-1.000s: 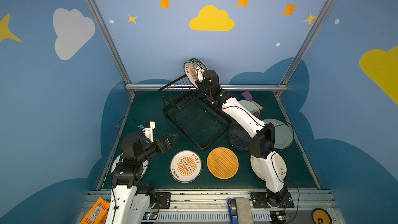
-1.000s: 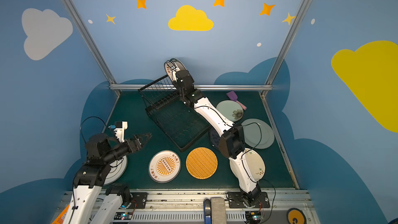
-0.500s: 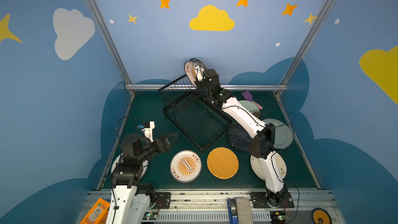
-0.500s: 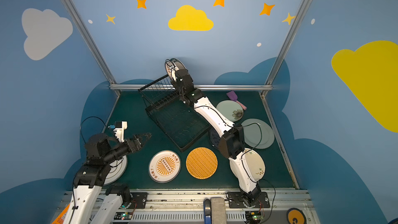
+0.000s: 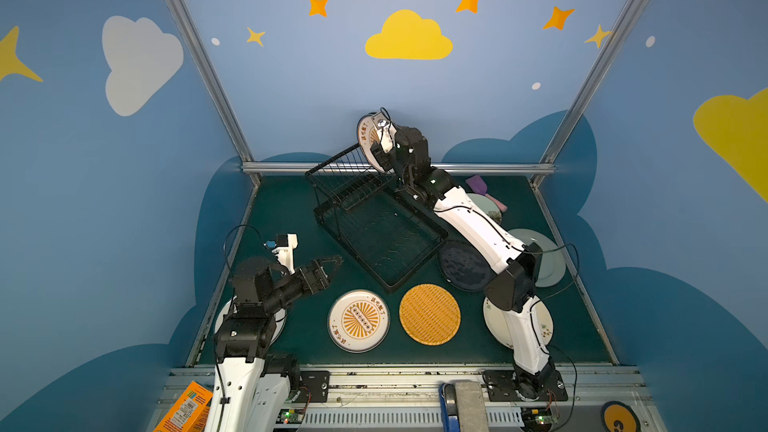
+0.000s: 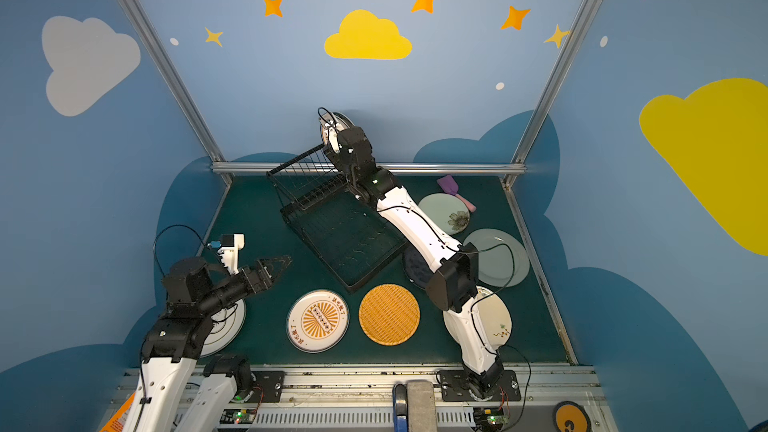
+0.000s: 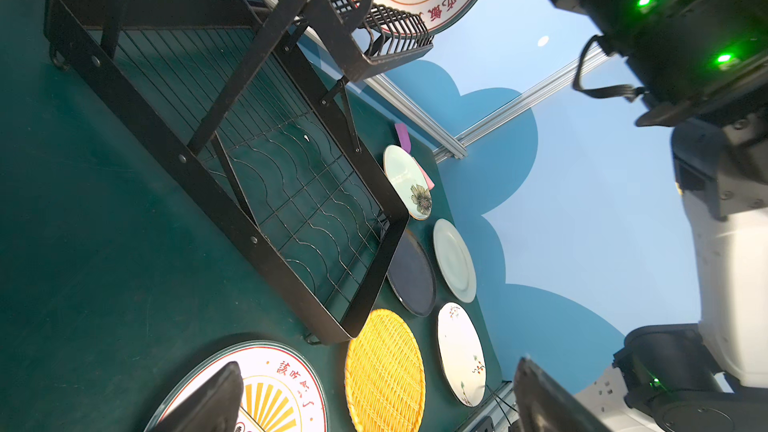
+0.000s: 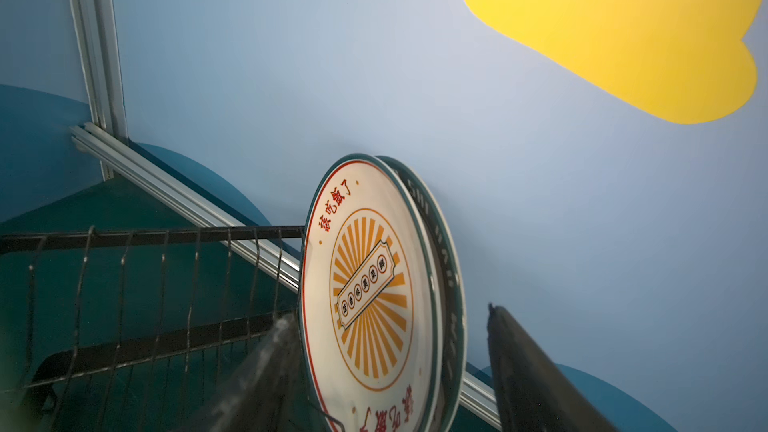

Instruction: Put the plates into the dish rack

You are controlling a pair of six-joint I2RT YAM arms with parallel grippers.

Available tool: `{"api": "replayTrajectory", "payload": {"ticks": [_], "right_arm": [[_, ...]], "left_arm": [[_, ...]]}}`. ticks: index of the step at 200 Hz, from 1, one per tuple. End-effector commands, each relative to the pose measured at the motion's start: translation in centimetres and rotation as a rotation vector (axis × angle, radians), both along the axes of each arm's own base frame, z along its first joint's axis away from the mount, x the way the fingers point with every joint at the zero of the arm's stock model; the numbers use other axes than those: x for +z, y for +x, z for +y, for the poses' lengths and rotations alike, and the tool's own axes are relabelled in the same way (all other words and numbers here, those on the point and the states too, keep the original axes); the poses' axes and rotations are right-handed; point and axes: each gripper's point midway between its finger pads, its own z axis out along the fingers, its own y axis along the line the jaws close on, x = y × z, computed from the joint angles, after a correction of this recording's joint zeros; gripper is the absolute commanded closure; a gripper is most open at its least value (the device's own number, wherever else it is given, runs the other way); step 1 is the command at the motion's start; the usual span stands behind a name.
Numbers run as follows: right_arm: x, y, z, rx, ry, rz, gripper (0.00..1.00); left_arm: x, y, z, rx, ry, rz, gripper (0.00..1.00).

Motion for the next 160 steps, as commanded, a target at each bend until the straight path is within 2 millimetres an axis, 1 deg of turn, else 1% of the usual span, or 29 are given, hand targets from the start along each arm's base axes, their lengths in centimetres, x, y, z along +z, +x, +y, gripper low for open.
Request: {"api": "replayTrajectory", "payload": {"ticks": [1,8,26,39,46,57,67,81,92,99,104,109,112,119,130,135,145,160], "right_arm": [[4.2,-1.9,-1.4,0.000,0.056,-0.045,0.28],[4.4,-2.1,-1.5,0.002,0.056,-0.046,0.28],[5.8,-3.1,-1.9,0.013,0.067,-0.057,0.26],[7.1,-4.3,-2.3,0.028,0.079,-0.069,0.23],[7.4,-4.8,-2.4,0.037,0.082,-0.071,0.21],[8.5,-5.9,-3.0,0.049,0.092,-0.077,0.18],[8.8,-6.7,-3.6,0.060,0.091,-0.063,0.15],[8.5,-7.8,-4.3,0.078,0.113,-0.012,0.12],[7.7,-8.7,-4.9,0.089,0.116,0.028,0.11],[6.9,-9.2,-5.1,0.094,0.117,0.055,0.10],[6.6,-9.7,-5.6,0.097,0.122,0.066,0.09],[5.8,-9.9,-5.9,0.097,0.122,0.083,0.09],[5.9,-10.2,-6.2,0.097,0.132,0.085,0.09],[4.6,-10.5,-6.7,0.093,0.130,0.115,0.08],[3.4,-11.3,-7.6,0.090,0.154,0.154,0.07],[2.5,-11.6,-7.9,0.090,0.160,0.179,0.07],[1.3,-12.3,-8.6,0.095,0.178,0.218,0.07],[-0.7,-13.3,-9.3,0.100,0.185,0.273,0.07]], "left_arm": [[0.4,-0.1,0.0,-0.005,0.004,-0.029,0.00],[0.4,-0.1,0.0,-0.005,0.005,-0.029,0.00],[0.4,-0.1,0.0,-0.003,0.006,-0.029,0.00],[0.4,-0.1,0.1,0.001,0.007,-0.026,0.00],[0.3,0.0,0.1,0.004,0.008,-0.024,0.00],[0.2,0.0,0.2,0.009,0.010,-0.020,0.00],[0.2,0.0,0.3,0.016,0.013,-0.017,0.00],[-0.3,0.2,0.7,0.043,0.023,0.006,0.00],[-0.9,0.4,1.5,0.100,0.036,0.055,0.00],[-1.8,0.6,2.3,0.159,0.041,0.117,0.00],[-2.4,0.7,2.8,0.199,0.038,0.160,0.00],[-3.0,0.7,3.3,0.236,0.035,0.205,0.00],[-3.5,0.7,3.7,0.262,0.034,0.239,0.00],[-4.8,0.6,4.5,0.320,0.039,0.314,0.00],[-6.4,0.3,5.8,0.404,0.057,0.423,0.00],[-7.2,0.1,6.3,0.439,0.064,0.468,0.00],[-8.5,-0.2,7.9,0.530,0.072,0.548,0.00],[-9.8,-0.6,10.1,0.641,0.053,0.630,0.00]]}}
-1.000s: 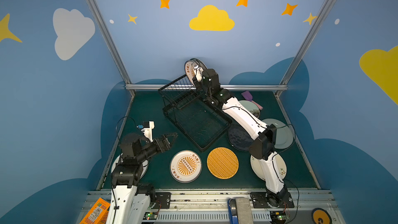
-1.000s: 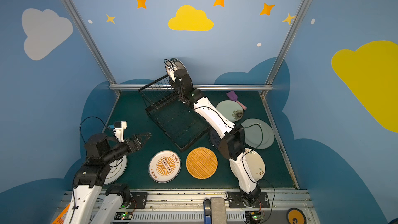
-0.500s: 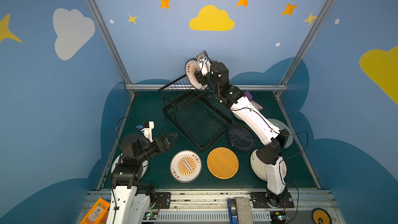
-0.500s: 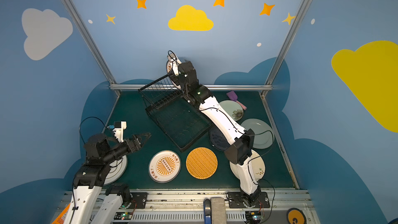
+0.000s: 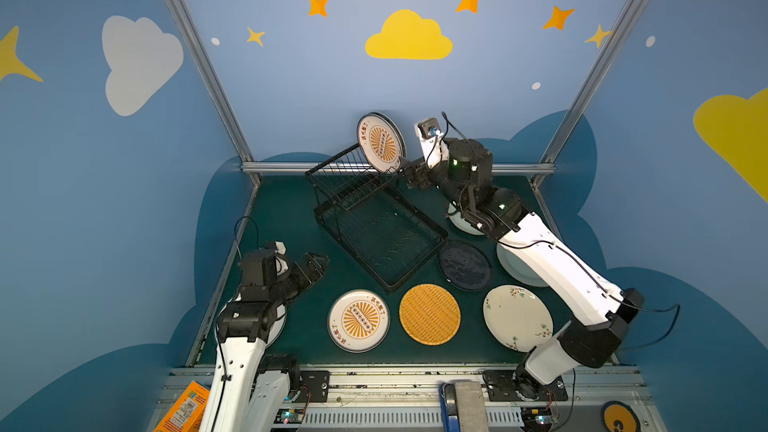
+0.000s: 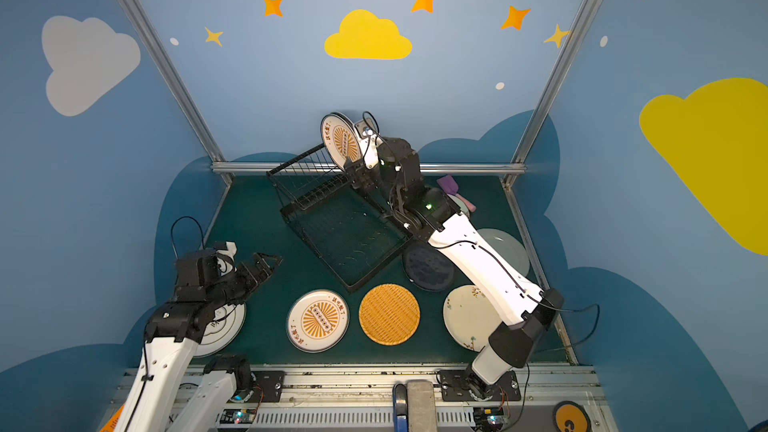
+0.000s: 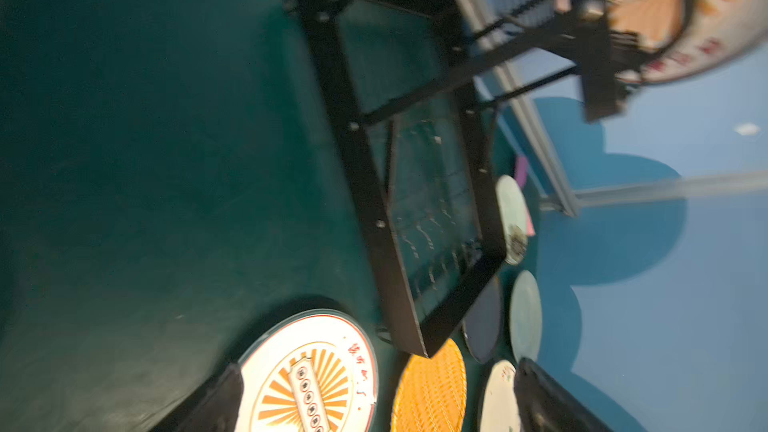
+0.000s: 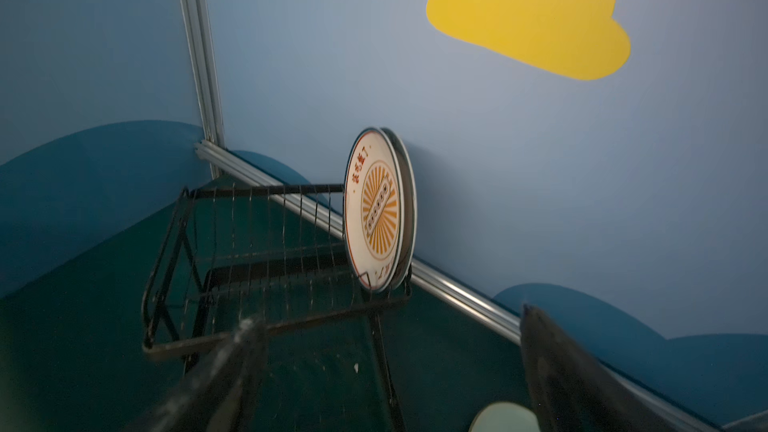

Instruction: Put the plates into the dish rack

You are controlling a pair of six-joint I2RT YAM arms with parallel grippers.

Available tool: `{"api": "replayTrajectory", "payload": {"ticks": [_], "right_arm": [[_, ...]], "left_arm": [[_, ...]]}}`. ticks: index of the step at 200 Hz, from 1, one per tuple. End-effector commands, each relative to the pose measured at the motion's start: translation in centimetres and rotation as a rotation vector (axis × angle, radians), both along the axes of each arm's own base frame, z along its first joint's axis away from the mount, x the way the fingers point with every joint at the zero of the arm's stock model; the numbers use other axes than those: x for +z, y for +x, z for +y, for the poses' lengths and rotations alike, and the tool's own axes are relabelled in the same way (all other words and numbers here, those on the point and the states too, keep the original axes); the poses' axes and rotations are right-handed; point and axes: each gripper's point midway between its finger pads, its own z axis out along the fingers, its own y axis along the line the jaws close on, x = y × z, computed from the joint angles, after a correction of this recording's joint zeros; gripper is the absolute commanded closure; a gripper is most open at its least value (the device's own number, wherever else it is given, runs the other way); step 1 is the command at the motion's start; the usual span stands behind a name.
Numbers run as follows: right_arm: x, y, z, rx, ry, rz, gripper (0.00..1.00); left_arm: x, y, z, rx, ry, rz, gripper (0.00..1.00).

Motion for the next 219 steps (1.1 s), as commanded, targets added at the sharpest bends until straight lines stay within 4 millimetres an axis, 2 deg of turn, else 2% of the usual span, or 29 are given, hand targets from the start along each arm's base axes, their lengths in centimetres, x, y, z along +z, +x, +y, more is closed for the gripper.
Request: {"api": "replayTrajectory", "payload": {"ticks": [1,41,74,98,138,166,219], "right_arm": [[-3.0,-1.4,-0.8,0.018,0.053,0.114,0.07],[-7.0,-3.7,-2.0,0.046,0.037,0.217,0.07],[-9.8,-5.0,-2.2,0.065,0.056,0.297,0.07],[-11.7,-5.9,-2.4,0.078,0.071,0.349,0.07],[-14.2,-7.0,-2.6,0.099,0.078,0.412,0.07],[-15.2,-7.3,-2.7,0.104,0.077,0.434,0.07],[-16.6,-7.4,-2.3,0.127,0.106,0.481,0.07]], "left_arm": [[-3.2,-1.8,4.5,0.262,0.022,0.212,0.00],[-6.7,-2.6,10.5,0.577,-0.152,0.289,0.00],[-9.1,-4.5,16.3,0.829,-0.116,0.332,0.00],[-10.5,-6.3,18.3,0.940,-0.069,0.394,0.00],[-11.3,-10.0,20.0,1.110,-0.005,0.482,0.00],[-11.8,-11.4,19.8,1.165,0.002,0.543,0.00],[-13.8,-11.1,18.0,1.138,-0.105,0.578,0.00]]}}
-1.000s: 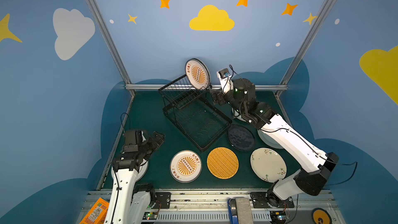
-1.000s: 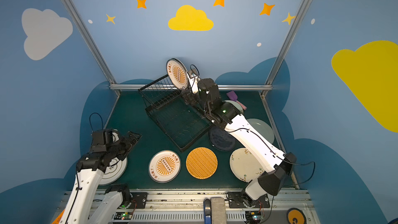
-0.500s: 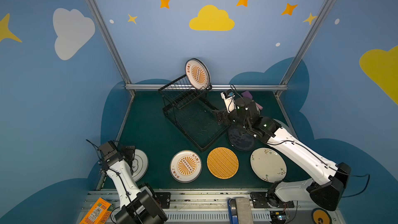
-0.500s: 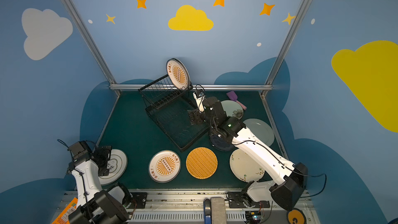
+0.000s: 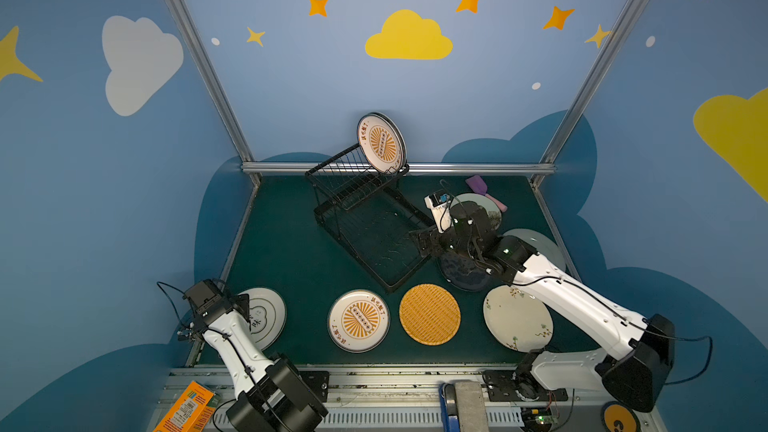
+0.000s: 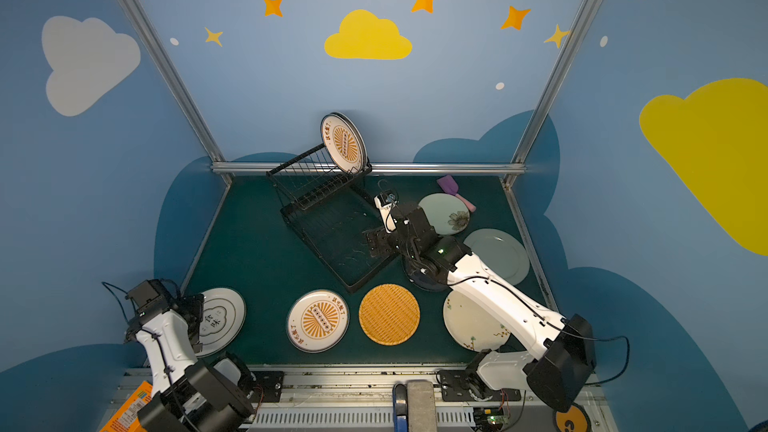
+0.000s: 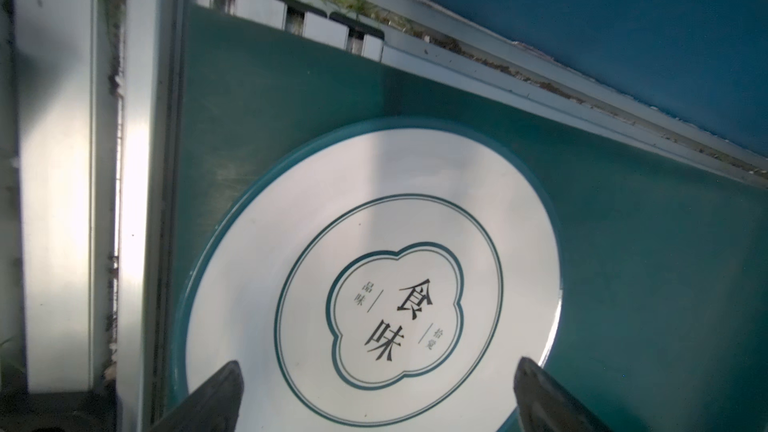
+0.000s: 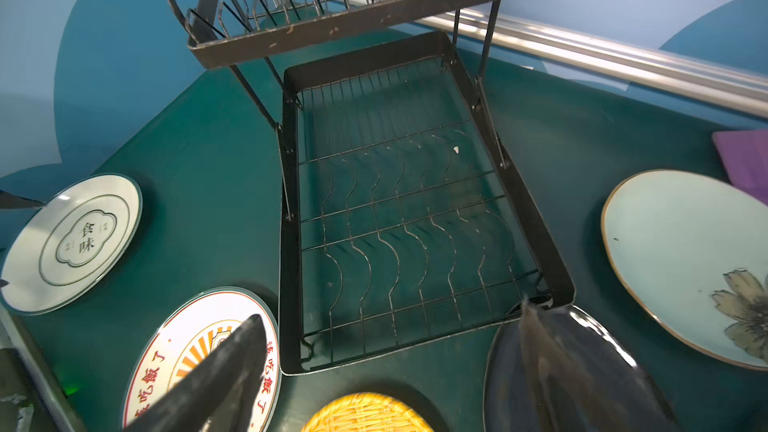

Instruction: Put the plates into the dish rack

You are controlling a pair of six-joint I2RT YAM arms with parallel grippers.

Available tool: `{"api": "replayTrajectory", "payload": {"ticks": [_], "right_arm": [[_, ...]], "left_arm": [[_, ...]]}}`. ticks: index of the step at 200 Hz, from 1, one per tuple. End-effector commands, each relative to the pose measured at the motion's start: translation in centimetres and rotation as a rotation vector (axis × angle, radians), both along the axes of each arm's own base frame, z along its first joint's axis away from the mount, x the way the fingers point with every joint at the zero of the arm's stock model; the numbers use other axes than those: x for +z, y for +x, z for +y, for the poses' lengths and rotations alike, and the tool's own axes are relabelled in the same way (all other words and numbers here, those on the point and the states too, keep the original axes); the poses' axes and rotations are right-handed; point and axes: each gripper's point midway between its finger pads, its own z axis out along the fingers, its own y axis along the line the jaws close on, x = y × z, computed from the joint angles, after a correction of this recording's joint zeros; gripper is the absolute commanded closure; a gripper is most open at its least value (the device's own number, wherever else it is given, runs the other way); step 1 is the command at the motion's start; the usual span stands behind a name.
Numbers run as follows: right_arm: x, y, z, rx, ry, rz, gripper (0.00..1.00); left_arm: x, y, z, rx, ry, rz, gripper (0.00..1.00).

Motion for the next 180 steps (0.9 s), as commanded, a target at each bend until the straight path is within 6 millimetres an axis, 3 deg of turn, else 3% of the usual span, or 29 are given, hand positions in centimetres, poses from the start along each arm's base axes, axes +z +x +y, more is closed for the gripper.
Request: {"api": "replayTrajectory", "payload": {"ticks": [1,78,139,159,180], "right_arm": [[1.0,-0.2,0.2,0.011,0.064,0.000,0.07],[0.8,-0.4,-0.3,0.006,0.090,0.026,0.07],[0.4,-0.2,-0.5,0.002,0.097,0.039,0.07],[0.1,-0.1,-0.2,0.008,0.098,0.051,0.07],[-0.3,-0.1,-0.1,0.010,0.098,0.067,0.07]], "left_arm": [[-1.4,-0.9,-1.3,0.033,-0.061,0.021,0.00],[-3.3,-1.1,-1.9,0.090,-0.048,-0.025,0.00],[-0.6,-0.2,-1.2,0.020,0.024,-0.053,0.00],[0.3,-1.2,-1.2,0.044,0.044,-0.015,0.00],[-0.3,-2.2,-1.7,0.089,0.014,0.027,0.00]]}}
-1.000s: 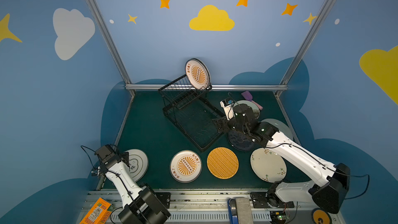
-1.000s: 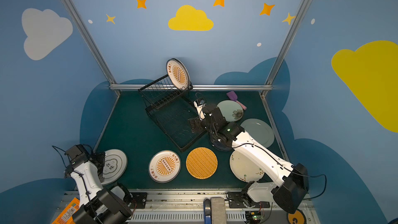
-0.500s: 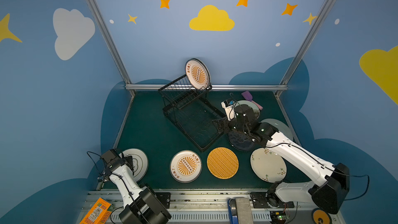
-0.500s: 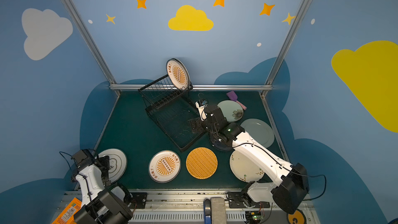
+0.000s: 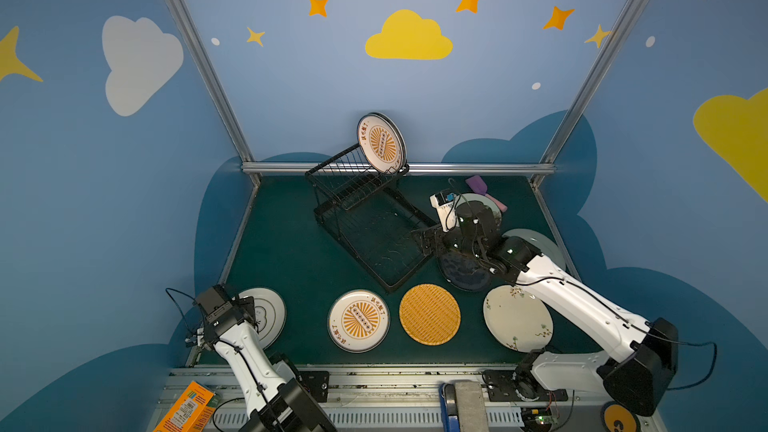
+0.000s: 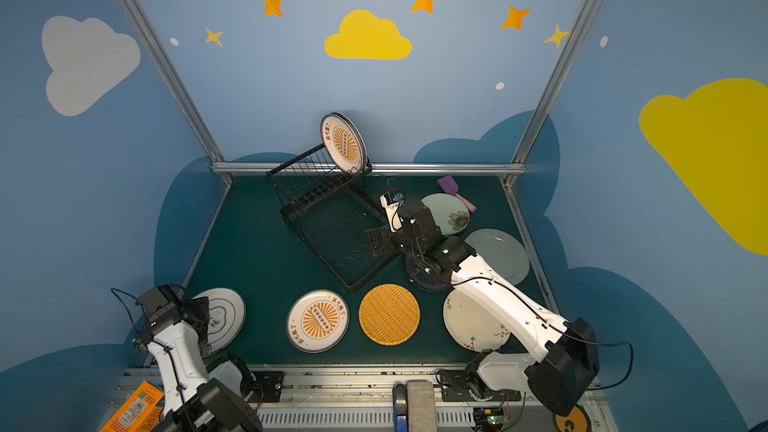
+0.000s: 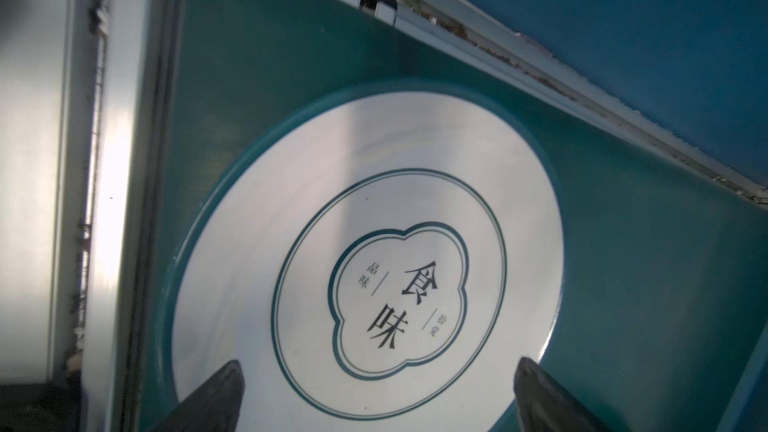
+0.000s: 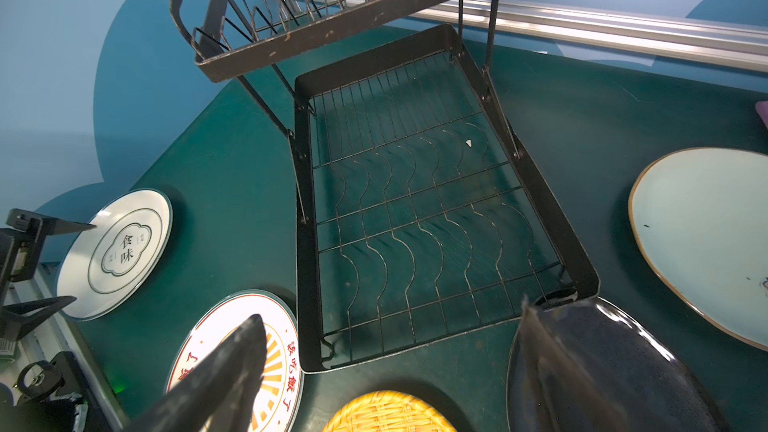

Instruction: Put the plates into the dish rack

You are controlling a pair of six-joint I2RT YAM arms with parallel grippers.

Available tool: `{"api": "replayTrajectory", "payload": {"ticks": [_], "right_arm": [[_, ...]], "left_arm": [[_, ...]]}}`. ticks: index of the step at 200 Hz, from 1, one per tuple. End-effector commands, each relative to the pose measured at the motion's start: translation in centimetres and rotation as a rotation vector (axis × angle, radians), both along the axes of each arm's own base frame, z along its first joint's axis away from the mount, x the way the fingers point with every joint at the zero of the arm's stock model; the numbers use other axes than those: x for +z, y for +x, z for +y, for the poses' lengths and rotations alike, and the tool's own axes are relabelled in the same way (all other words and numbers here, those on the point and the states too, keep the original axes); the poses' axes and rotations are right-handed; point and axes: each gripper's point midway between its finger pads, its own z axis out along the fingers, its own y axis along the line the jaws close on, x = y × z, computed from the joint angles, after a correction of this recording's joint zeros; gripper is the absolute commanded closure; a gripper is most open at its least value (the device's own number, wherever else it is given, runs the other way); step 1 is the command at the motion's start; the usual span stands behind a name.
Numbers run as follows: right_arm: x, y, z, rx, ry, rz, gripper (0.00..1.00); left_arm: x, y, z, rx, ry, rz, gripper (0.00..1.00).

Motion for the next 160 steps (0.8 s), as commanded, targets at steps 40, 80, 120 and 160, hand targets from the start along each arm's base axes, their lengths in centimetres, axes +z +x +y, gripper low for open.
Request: {"api": "replayTrajectory", "payload": {"ticks": [40,80,120,160], "right_arm": [[-0.3,-0.2,0.2,0.010,0.021,0.023,0.07],[-0.6,-0.2,0.2,0.014,0.022,0.032,0.07],[-0.8,-0.2,0.1,0.011,0.028,0.044,0.07],[-1.2,-0.1,0.5,0.015,0.039,0.063,0.07]], "left_arm": [[-2.6,-2.6,-1.5,0.073,-0.081,0.119,0.00],[-3.1,-2.1,-1.6,0.058,-0.081,0.096,0.00],[-1.4,-2.4,-1.3,0.050,-0.050,0.112,0.00],[-0.4,-3.7,-1.3,0.099,-0.050,0.176,0.00]]}}
